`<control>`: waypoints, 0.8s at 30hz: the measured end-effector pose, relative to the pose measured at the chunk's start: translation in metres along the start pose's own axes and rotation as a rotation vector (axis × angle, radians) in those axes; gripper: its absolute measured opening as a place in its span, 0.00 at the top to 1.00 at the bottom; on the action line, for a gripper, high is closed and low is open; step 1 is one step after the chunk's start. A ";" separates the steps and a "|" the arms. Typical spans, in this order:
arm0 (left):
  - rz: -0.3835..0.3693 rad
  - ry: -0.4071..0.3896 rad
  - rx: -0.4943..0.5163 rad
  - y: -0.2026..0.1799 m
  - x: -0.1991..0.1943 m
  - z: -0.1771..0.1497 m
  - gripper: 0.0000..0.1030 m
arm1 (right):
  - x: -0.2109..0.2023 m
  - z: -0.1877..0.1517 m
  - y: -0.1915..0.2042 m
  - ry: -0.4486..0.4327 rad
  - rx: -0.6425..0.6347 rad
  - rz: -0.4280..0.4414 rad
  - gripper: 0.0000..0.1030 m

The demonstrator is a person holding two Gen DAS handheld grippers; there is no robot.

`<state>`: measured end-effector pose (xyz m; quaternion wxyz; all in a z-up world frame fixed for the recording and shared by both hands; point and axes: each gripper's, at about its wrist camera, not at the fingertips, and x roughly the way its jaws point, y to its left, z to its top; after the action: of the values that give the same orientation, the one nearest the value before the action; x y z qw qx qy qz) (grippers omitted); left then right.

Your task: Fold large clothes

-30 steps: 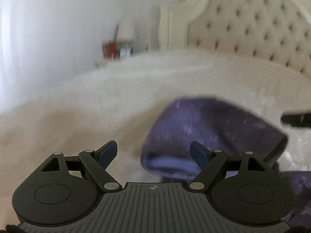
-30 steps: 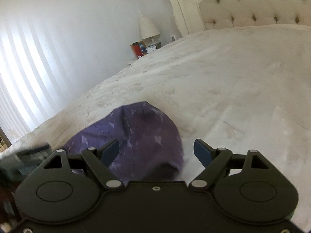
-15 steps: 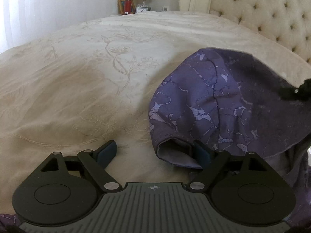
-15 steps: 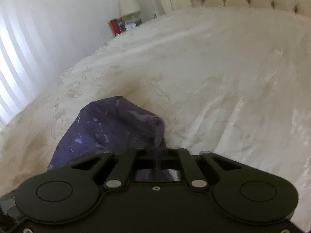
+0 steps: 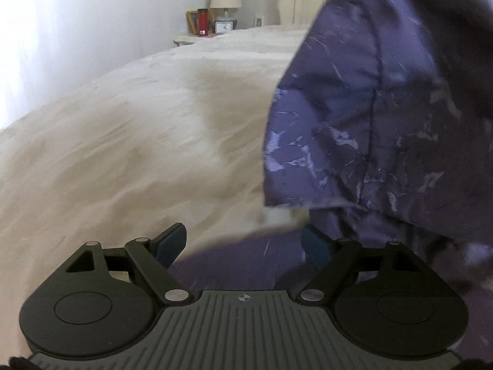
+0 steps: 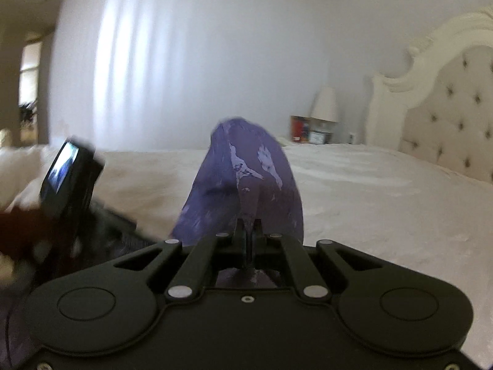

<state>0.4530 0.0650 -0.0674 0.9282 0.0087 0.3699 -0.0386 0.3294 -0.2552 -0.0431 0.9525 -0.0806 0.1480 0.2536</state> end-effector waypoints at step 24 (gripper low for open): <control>-0.499 0.209 -0.520 0.046 -0.018 -0.044 0.25 | -0.063 -0.091 -0.010 0.226 0.825 0.222 0.20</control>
<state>0.4129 0.1139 -0.0877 0.8187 -0.3139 0.4507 -0.1675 0.2607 -0.3134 -0.1077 0.8497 0.2955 0.3479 0.2639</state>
